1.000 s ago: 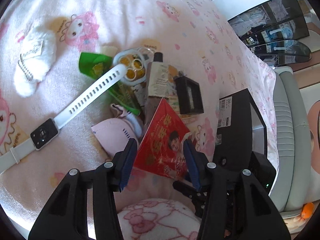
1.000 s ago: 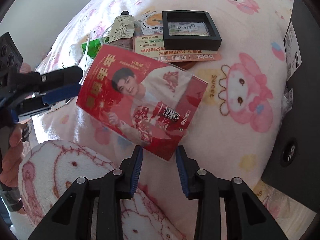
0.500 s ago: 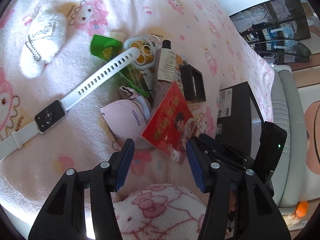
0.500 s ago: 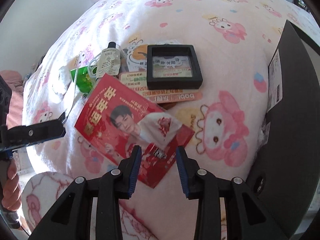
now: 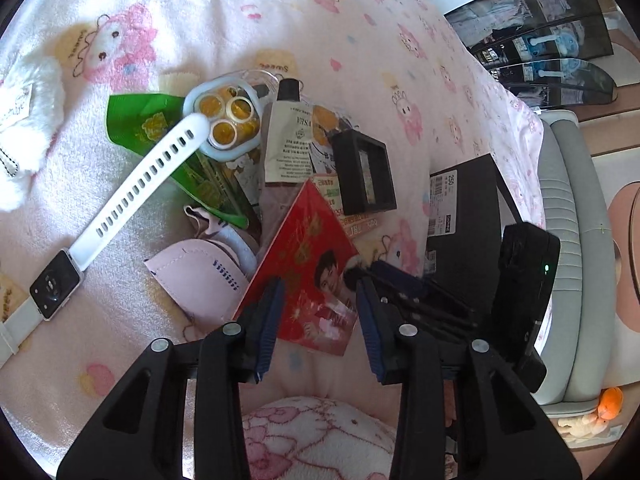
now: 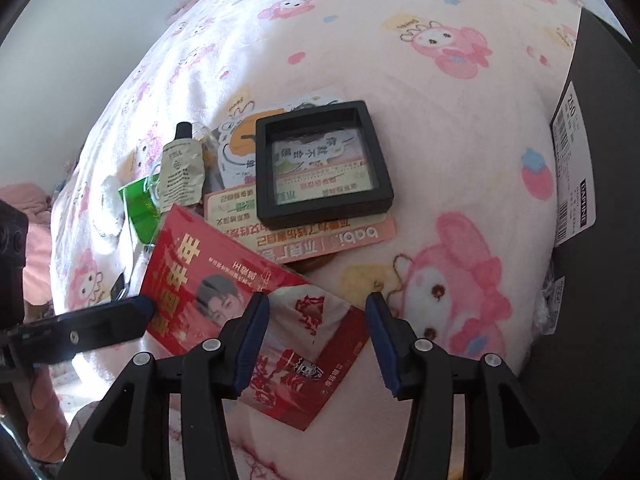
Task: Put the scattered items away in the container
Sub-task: 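Close the left gripper on the red lucky-card envelope, then lift the red envelope with the left gripper and carry it to the box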
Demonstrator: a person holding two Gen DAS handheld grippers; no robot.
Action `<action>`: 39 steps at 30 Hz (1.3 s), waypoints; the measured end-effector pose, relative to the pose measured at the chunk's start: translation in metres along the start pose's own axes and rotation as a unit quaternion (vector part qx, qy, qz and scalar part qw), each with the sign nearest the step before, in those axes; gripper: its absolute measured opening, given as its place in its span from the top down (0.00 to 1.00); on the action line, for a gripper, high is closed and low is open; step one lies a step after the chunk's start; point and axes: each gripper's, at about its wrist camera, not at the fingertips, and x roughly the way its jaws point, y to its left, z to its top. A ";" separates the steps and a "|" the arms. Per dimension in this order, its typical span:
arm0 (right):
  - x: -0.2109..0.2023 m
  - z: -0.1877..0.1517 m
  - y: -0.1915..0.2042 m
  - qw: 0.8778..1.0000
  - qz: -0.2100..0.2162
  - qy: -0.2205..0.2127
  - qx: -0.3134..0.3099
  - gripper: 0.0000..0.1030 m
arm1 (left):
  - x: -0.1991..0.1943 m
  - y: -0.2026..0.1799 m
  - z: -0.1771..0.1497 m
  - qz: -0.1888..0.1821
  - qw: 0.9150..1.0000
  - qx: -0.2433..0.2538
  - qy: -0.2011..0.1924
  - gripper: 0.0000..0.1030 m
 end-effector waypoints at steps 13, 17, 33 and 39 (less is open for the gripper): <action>0.005 0.007 -0.010 0.999 -0.003 -0.023 0.044 0.54 | -0.018 0.017 -0.019 0.002 1.000 -0.010 -0.001 0.68; 0.007 0.007 -0.012 0.999 0.013 -0.021 0.039 0.54 | -0.012 0.010 -0.016 0.000 1.000 -0.005 0.000 0.72; -0.014 0.006 0.008 0.999 -0.026 -0.037 -0.011 0.53 | -0.042 0.022 0.010 0.009 0.998 -0.014 -0.058 0.82; 0.015 0.017 -0.005 1.000 -0.015 -0.020 0.009 0.39 | -0.017 0.026 -0.002 0.005 1.000 -0.002 -0.012 0.81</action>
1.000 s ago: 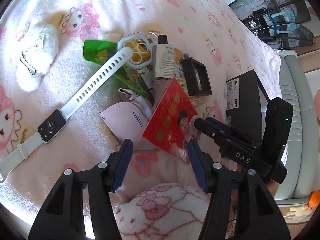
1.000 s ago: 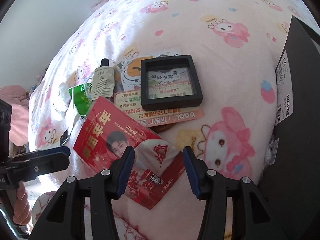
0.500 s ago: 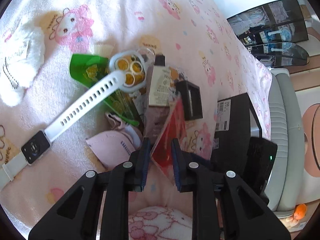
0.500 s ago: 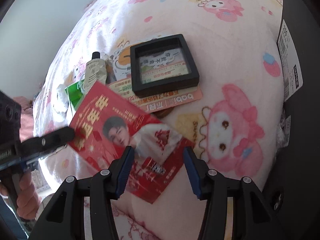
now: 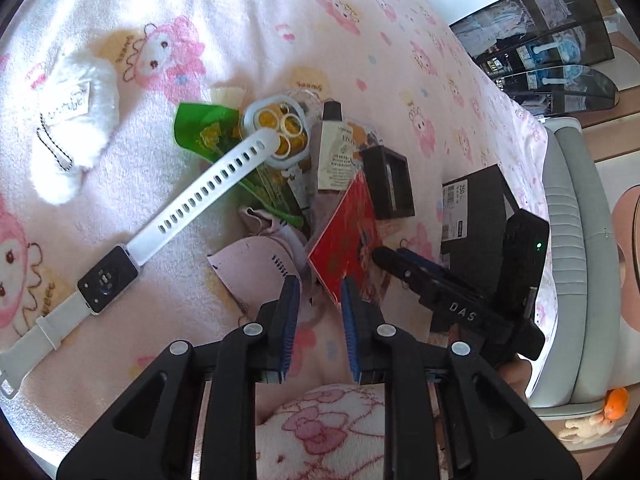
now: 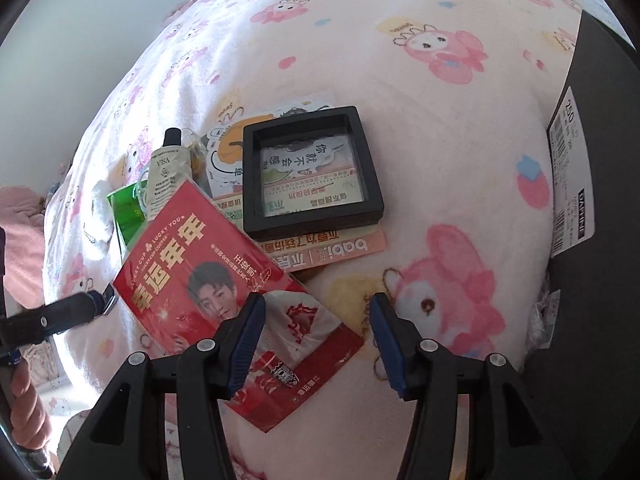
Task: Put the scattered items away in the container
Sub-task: 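Lift the red envelope with the left gripper and carry it to the box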
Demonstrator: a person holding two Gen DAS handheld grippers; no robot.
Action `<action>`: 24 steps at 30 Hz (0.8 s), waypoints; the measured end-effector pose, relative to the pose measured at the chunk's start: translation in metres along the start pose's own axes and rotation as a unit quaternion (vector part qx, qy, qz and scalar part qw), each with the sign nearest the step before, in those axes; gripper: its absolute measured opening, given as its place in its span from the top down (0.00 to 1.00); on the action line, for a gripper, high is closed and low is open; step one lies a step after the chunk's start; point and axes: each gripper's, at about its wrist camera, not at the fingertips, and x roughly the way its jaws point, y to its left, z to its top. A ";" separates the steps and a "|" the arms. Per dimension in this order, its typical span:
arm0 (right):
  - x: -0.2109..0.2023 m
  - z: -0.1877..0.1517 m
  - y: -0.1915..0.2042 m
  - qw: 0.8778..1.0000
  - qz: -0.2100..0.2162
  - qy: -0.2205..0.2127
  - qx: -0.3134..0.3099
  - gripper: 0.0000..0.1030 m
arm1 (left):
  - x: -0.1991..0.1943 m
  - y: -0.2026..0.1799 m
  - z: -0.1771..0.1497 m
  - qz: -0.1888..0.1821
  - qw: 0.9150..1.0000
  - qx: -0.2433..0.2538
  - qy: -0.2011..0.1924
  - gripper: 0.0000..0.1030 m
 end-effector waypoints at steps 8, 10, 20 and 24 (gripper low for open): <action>0.008 -0.006 0.004 0.997 0.069 0.038 -0.009 0.32 | 0.010 -0.012 0.018 0.008 1.000 0.001 -0.025 0.82; 0.001 -0.014 0.007 0.995 0.084 0.049 -0.019 0.32 | 0.008 -0.012 0.024 0.022 0.999 -0.006 -0.038 0.82; -0.030 -0.023 0.004 0.999 0.012 0.009 -0.034 0.32 | 0.003 -0.012 0.002 0.011 1.000 0.003 -0.011 0.77; -0.018 -0.018 -0.006 1.000 0.005 0.014 -0.018 0.39 | 0.016 -0.017 -0.004 0.016 1.000 0.005 0.000 0.77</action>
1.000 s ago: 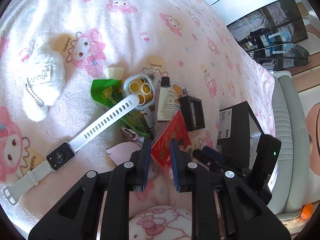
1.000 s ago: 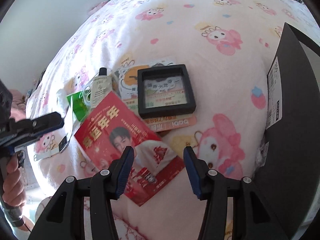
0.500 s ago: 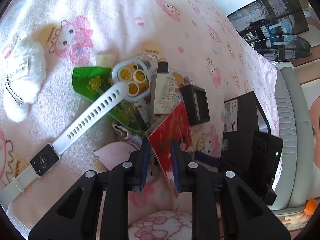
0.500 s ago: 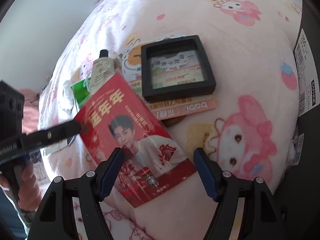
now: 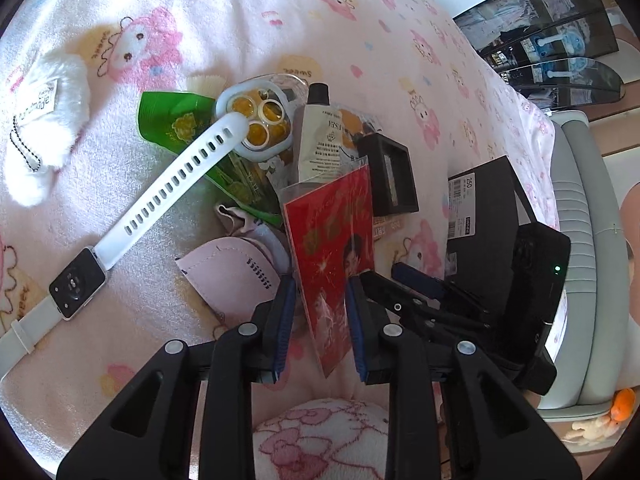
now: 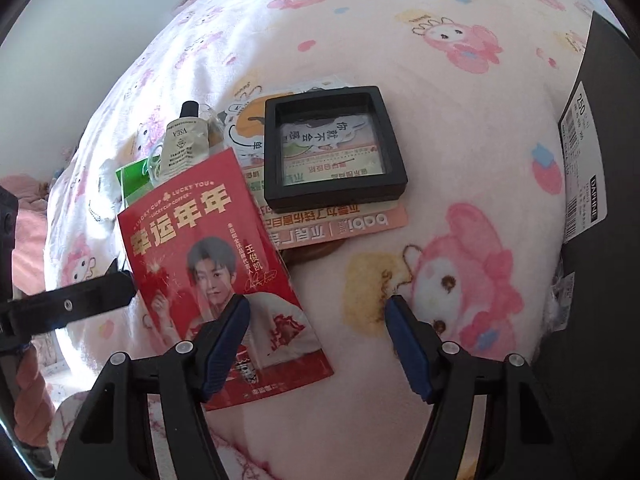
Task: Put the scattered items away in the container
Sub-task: 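Lift the red envelope with the left gripper and carry it to the box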
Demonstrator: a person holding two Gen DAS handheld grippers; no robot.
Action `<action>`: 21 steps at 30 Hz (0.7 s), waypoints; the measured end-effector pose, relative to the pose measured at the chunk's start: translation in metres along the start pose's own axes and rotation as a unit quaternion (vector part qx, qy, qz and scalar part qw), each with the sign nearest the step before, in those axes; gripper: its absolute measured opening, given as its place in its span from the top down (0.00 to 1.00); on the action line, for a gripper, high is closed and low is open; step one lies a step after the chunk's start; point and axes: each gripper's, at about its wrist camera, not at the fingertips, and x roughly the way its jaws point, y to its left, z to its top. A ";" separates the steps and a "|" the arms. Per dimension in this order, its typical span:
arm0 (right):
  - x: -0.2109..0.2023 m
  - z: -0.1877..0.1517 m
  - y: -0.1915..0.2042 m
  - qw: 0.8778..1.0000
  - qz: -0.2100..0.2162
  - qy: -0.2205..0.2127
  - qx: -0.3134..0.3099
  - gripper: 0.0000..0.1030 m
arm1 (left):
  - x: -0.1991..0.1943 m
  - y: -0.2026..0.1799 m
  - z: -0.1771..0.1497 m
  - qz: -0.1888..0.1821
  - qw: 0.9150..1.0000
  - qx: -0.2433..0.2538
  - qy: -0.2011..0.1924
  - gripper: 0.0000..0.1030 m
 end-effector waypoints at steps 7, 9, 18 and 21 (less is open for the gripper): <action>-0.008 -0.016 0.007 0.998 0.047 0.026 -0.027 0.64 | -0.008 -0.003 0.017 0.028 0.999 -0.010 -0.030 0.79; -0.011 -0.020 0.006 0.997 0.061 0.033 -0.026 0.64 | -0.011 -0.002 0.015 0.038 0.999 -0.013 -0.033 0.79; -0.002 -0.014 0.002 0.997 0.070 0.027 0.002 0.64 | 0.004 -0.021 -0.004 0.089 0.995 0.049 0.012 0.78; 0.001 -0.014 0.001 0.996 0.080 0.030 0.006 0.64 | 0.008 -0.025 0.002 0.083 0.995 0.056 0.020 0.78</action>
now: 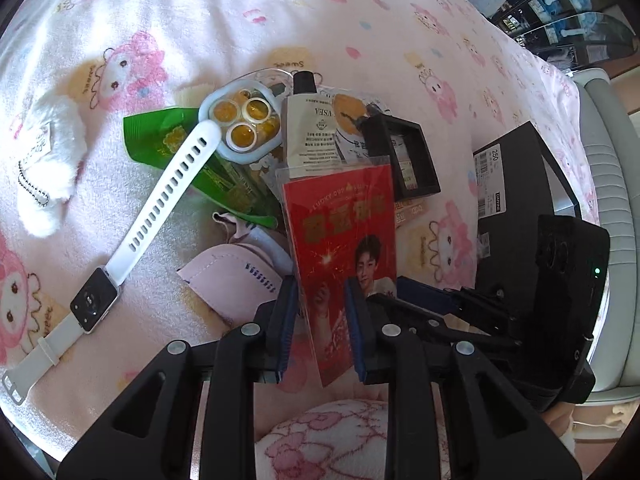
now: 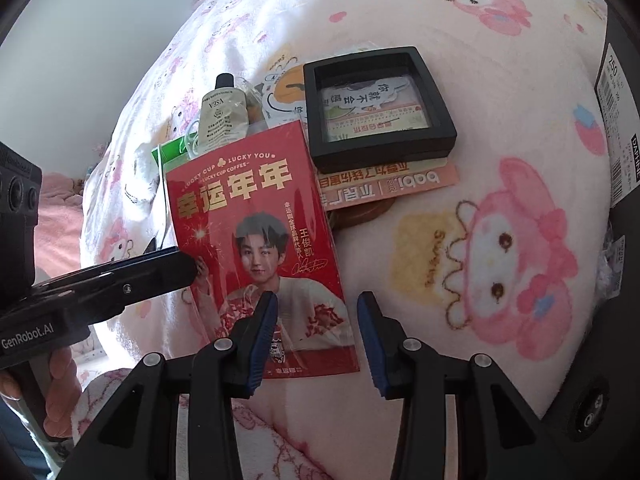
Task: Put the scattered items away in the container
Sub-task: 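Lift the red envelope with the left gripper and carry it to the box, then lower the red envelope into the box onto the bead-art bag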
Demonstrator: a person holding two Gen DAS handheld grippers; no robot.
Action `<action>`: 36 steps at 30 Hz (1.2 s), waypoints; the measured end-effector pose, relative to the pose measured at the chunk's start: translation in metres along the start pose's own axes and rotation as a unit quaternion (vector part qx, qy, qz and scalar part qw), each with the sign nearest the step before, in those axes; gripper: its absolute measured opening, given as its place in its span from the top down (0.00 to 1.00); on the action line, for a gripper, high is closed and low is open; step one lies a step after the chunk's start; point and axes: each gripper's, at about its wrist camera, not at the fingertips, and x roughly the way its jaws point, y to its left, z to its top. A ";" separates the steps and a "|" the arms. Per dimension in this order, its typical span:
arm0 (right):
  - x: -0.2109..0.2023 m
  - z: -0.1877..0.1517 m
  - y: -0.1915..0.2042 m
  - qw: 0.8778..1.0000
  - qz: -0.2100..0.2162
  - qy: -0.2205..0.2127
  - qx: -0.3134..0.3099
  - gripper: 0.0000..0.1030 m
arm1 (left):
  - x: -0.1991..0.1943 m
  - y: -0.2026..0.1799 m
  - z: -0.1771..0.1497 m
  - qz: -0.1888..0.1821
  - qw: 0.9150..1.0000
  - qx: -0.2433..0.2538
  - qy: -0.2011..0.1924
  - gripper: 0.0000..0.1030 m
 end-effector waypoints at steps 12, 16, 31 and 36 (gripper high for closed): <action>-0.068 -0.029 0.016 0.997 0.056 -0.057 0.002 0.65 | -0.047 -0.033 -0.017 -0.050 0.997 0.024 -0.050 0.77; -0.095 -0.039 0.029 0.994 0.059 -0.093 -0.001 0.65 | -0.071 -0.055 -0.025 -0.078 0.994 0.037 -0.072 0.78; -0.191 -0.086 -0.031 0.977 0.029 -0.197 0.078 0.65 | -0.056 -0.205 -0.035 -0.156 0.977 0.139 -0.050 0.78; -0.222 -0.097 -0.077 0.970 -0.010 -0.218 0.106 0.65 | -0.020 -0.271 -0.033 -0.158 0.972 0.174 -0.024 0.78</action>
